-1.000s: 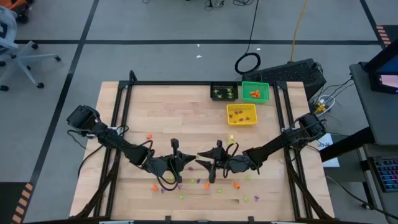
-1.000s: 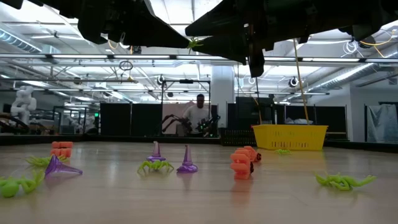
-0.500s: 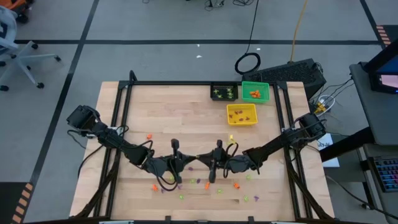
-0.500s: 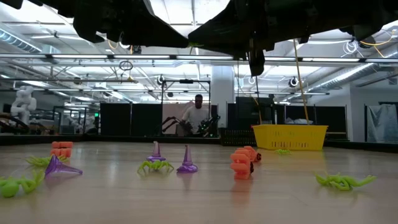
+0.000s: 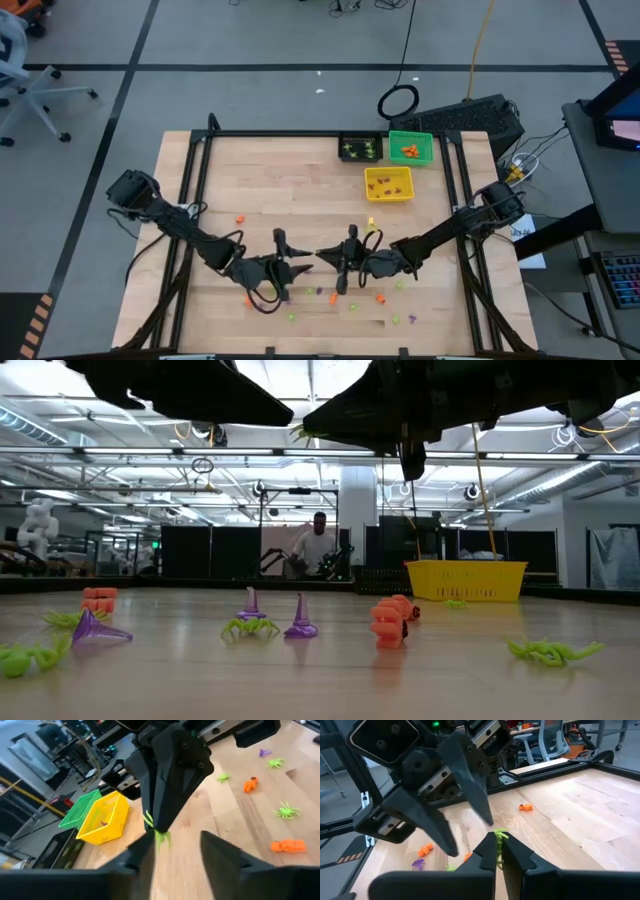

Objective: Sort Halloween decoration
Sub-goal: Put the green spider toy into the black basket

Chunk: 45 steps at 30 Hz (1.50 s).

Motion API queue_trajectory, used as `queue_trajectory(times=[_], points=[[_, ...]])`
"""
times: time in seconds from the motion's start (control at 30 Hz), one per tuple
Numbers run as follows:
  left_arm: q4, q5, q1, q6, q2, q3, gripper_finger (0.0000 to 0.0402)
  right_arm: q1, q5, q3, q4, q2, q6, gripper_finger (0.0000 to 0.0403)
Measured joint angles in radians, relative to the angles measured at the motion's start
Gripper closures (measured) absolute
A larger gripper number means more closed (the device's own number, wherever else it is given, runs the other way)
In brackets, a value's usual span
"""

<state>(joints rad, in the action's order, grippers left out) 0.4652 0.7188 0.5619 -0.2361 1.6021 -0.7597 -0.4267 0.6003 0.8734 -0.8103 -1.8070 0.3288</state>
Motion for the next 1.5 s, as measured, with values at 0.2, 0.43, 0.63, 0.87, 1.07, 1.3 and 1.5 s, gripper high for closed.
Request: queue_trajectory(times=[0.2, 0.43, 0.63, 0.87, 1.07, 1.3, 1.5], points=[[0.0, 0.212, 0.055, 0.075, -0.021, 0.0, 0.0149, 0.0, -0.002, 0.0, 0.041, 0.027, -0.017, 0.0402], [0.045, 0.254, 0.127, 0.074, -0.062, -0.002, 0.0128, -0.003, -0.003, 0.0, 0.174, 0.12, -0.025, 0.0402], [0.042, 0.254, 0.151, 0.074, -0.064, -0.002, 0.0128, -0.029, -0.005, 0.0, 0.337, 0.244, -0.052, 0.0403], [0.043, 0.251, 0.152, 0.074, -0.064, -0.002, 0.0128, -0.091, 0.001, -0.003, 0.44, 0.385, -0.082, 0.0403], [0.049, 0.246, 0.152, 0.075, -0.064, -0.001, 0.0128, -0.139, 0.005, -0.106, 0.232, 0.389, -0.15, 0.0403], [0.052, 0.225, 0.152, 0.075, -0.064, -0.001, 0.0128, -0.153, 0.133, -0.24, -0.038, 0.358, -0.207, 0.0403], [0.051, 0.224, 0.151, 0.075, -0.064, -0.001, 0.0128, -0.133, 0.136, -0.286, -0.147, 0.354, -0.31, 0.0403]])
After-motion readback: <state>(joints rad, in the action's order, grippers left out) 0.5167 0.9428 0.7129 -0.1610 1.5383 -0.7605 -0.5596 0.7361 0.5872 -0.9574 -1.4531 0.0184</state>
